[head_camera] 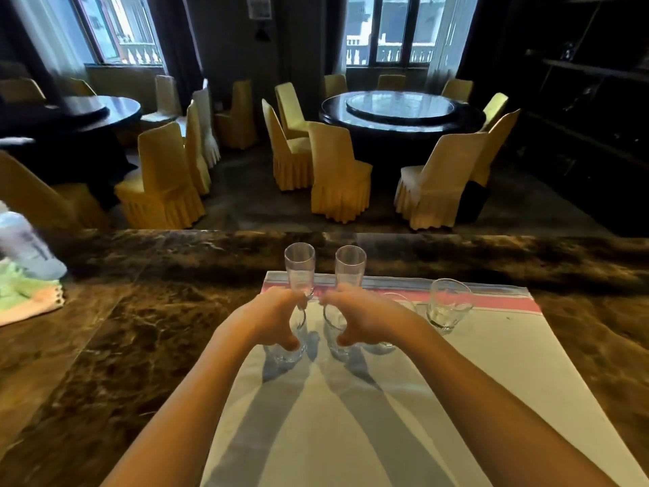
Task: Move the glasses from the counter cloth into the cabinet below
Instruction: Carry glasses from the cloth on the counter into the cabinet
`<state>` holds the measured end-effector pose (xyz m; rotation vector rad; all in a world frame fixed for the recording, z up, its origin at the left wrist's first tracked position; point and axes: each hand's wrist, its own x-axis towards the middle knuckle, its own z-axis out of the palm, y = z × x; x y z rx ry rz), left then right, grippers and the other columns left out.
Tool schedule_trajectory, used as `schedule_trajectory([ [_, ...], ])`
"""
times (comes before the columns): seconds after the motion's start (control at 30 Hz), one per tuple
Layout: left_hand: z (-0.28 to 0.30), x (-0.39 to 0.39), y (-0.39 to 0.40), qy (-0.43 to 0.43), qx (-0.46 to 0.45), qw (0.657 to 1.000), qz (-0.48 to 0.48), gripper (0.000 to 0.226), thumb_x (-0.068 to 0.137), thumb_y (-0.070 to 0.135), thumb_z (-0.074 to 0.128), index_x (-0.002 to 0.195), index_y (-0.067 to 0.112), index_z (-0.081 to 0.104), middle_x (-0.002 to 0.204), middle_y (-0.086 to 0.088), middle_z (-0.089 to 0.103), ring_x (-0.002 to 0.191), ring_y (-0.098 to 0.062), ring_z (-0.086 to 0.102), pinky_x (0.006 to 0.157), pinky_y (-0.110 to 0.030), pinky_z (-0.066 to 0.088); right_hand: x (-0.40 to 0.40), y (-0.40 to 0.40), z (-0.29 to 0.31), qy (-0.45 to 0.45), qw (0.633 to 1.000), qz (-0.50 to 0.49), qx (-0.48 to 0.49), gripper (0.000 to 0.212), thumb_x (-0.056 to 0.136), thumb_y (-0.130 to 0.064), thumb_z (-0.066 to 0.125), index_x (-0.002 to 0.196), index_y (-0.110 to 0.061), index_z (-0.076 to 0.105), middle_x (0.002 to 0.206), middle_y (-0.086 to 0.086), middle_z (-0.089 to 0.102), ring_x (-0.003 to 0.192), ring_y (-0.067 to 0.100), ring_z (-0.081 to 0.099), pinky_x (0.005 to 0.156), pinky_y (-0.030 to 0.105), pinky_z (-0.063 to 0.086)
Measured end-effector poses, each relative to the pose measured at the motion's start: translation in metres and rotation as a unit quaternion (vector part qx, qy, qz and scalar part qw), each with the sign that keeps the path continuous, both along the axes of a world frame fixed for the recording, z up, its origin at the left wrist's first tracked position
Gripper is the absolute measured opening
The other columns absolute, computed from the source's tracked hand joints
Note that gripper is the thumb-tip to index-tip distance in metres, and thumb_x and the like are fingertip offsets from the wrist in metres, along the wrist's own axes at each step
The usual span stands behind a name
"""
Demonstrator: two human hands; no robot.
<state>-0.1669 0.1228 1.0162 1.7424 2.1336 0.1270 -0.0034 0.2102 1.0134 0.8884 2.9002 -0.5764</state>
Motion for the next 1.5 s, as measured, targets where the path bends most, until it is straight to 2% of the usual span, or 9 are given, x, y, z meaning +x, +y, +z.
schedule_trajectory([
  [0.2, -0.013, -0.003, 0.003, -0.008, -0.010, 1.000, -0.016, 0.070, 0.074, 0.022, 0.086, 0.135, 0.024, 0.052, 0.133, 0.002, 0.055, 0.110, -0.015, 0.055, 0.088, -0.024, 0.051, -0.001, -0.002, -0.025, -0.018, 0.999, 0.004, 0.029, 0.072, 0.079, -0.022, 0.082, 0.142, -0.025, 0.048, 0.134, 0.002, 0.053, 0.109, 0.020, 0.055, 0.089, 0.027, 0.053],
  [0.53, -0.021, -0.001, 0.002, -0.007, 0.028, 0.999, -0.020, 0.070, 0.075, 0.026, 0.085, 0.137, 0.024, 0.051, 0.136, 0.000, 0.054, 0.114, -0.016, 0.054, 0.093, -0.024, 0.049, 0.002, 0.002, -0.028, -0.025, 0.999, 0.009, 0.023, 0.076, 0.078, -0.024, 0.082, 0.143, -0.028, 0.044, 0.136, 0.002, 0.051, 0.109, 0.018, 0.054, 0.085, 0.025, 0.052],
  [0.9, -0.025, -0.005, 0.001, -0.008, 0.034, 0.999, -0.039, 0.069, 0.075, 0.024, 0.085, 0.134, 0.026, 0.052, 0.136, 0.001, 0.052, 0.113, -0.016, 0.053, 0.092, -0.023, 0.049, 0.002, 0.000, -0.029, -0.028, 0.999, -0.006, 0.033, 0.075, 0.078, -0.024, 0.082, 0.143, -0.026, 0.044, 0.138, 0.003, 0.049, 0.111, 0.021, 0.055, 0.088, 0.030, 0.055],
  [1.03, -0.027, -0.008, 0.002, -0.009, 0.026, 0.998, -0.054, 0.067, 0.074, 0.022, 0.086, 0.132, 0.029, 0.052, 0.134, 0.003, 0.051, 0.107, -0.013, 0.049, 0.088, -0.020, 0.048, 0.003, -0.002, -0.031, -0.030, 0.998, -0.021, 0.046, 0.075, 0.078, -0.026, 0.082, 0.143, -0.026, 0.043, 0.141, 0.005, 0.046, 0.111, 0.023, 0.056, 0.087, 0.033, 0.056],
  [1.2, -0.029, -0.011, 0.005, -0.003, 0.017, 0.998, -0.065, 0.068, 0.074, 0.020, 0.086, 0.131, 0.030, 0.051, 0.134, 0.003, 0.049, 0.112, -0.016, 0.049, 0.087, -0.021, 0.049, 0.005, -0.004, -0.031, -0.029, 0.997, -0.038, 0.058, 0.071, 0.080, -0.030, 0.080, 0.140, -0.024, 0.044, 0.143, 0.006, 0.044, 0.111, 0.024, 0.056, 0.086, 0.034, 0.057],
  [1.5, -0.031, -0.011, 0.008, -0.001, 0.021, 0.998, -0.063, 0.070, 0.075, 0.020, 0.085, 0.134, 0.031, 0.049, 0.136, 0.002, 0.047, 0.115, -0.017, 0.048, 0.091, -0.023, 0.050, 0.002, -0.003, -0.031, -0.033, 0.998, -0.036, 0.043, 0.068, 0.079, -0.028, 0.081, 0.136, -0.021, 0.047, 0.131, 0.007, 0.049, 0.103, 0.021, 0.055, 0.084, 0.030, 0.056],
])
